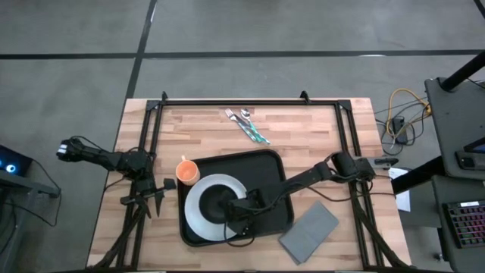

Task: Set up tray
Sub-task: Put the black bowl on the white plate

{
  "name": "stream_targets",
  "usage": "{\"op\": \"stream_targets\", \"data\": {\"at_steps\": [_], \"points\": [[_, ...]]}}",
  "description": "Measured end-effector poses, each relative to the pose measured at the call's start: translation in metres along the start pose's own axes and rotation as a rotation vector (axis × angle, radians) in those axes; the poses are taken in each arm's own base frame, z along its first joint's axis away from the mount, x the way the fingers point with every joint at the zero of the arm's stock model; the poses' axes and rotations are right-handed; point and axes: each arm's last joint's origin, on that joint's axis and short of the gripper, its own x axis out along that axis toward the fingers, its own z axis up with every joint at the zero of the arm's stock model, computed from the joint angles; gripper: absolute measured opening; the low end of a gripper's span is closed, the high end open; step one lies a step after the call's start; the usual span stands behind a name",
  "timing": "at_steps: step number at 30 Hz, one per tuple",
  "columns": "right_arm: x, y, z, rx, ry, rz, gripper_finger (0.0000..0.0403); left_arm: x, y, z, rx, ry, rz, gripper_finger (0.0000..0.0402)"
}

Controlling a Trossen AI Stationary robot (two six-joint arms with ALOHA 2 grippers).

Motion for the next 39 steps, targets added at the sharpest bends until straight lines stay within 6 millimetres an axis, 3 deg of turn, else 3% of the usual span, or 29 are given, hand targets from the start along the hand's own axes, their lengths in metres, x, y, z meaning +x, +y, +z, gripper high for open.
{"op": "stream_targets", "data": {"at_steps": [32,39], "points": [[0.0010,0.0002,-0.0002,0.023,-0.003,0.000,0.0009,0.0000,0.0000,0.0000,0.000,0.000,0.000,0.0098],[0.0010,-0.0001,0.0001,0.026,-0.006,-0.003,0.0036,0.0000,0.0000,0.0000,0.000,0.000,0.000,0.0098]]}}
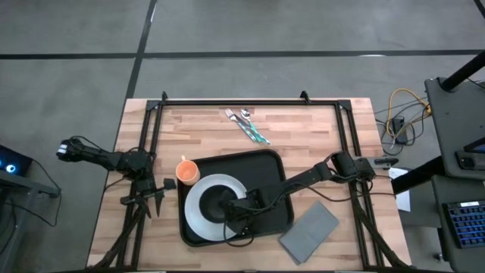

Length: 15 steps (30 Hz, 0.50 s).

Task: Set up tray
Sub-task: Put the black bowl on the white plate, then put the table gray napkin on the serving tray

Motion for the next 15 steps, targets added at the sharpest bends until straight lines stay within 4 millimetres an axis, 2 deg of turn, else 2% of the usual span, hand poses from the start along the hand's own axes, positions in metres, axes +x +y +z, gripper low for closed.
{"op": "stream_targets", "data": {"at_steps": [15], "points": [[0.0000,-0.0014,0.0025,0.027,-0.026,-0.014,0.0118,0.0000,0.0000,0.0000,0.000,0.000,0.000,0.0098]]}}
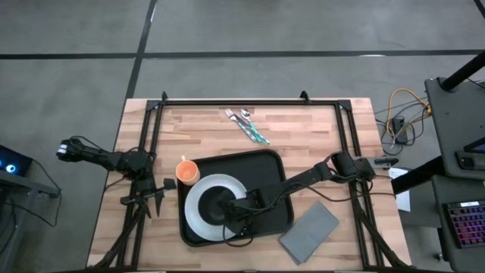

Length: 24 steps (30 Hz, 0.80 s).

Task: Set up tray
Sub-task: Put the table gray napkin on the serving tray

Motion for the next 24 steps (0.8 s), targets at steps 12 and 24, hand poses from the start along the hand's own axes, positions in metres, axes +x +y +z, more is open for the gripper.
{"op": "stream_targets", "data": {"at_steps": [12,24], "points": [[-0.001,0.001,0.001,-0.001,0.002,0.002,0.0150,0.000,0.000,0.000,0.000,0.000,0.000,0.0098],[-0.030,0.003,0.011,0.012,-0.010,0.000,0.0153,0.000,0.000,0.000,0.000,0.000,0.000,0.0098]]}}
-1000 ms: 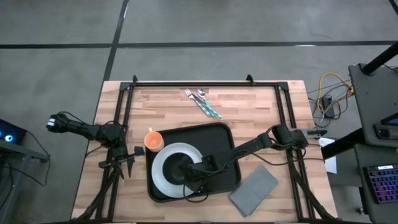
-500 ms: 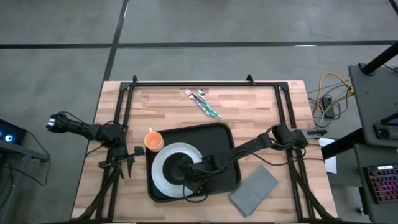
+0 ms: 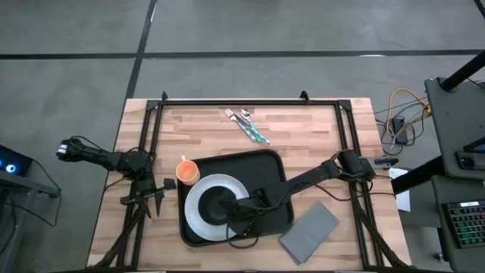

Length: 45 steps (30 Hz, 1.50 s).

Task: Set up tray
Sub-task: Put the table gray napkin on the serving tray

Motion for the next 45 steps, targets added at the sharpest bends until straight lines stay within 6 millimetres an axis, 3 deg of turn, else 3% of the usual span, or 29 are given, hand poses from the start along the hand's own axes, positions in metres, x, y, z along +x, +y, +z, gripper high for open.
{"op": "stream_targets", "data": {"at_steps": [15,39,45], "points": [[-0.005,0.012,0.004,0.016,0.027,0.032,0.0144,0.000,0.000,0.000,0.001,0.000,-0.001,0.0098],[-0.010,0.025,-0.003,0.235,0.147,0.090,0.0133,0.000,0.000,0.000,0.000,0.000,0.000,0.0098],[-0.022,0.026,-0.002,0.302,0.159,0.089,0.0132,0.000,0.000,0.000,0.000,0.000,0.000,0.0098]]}}
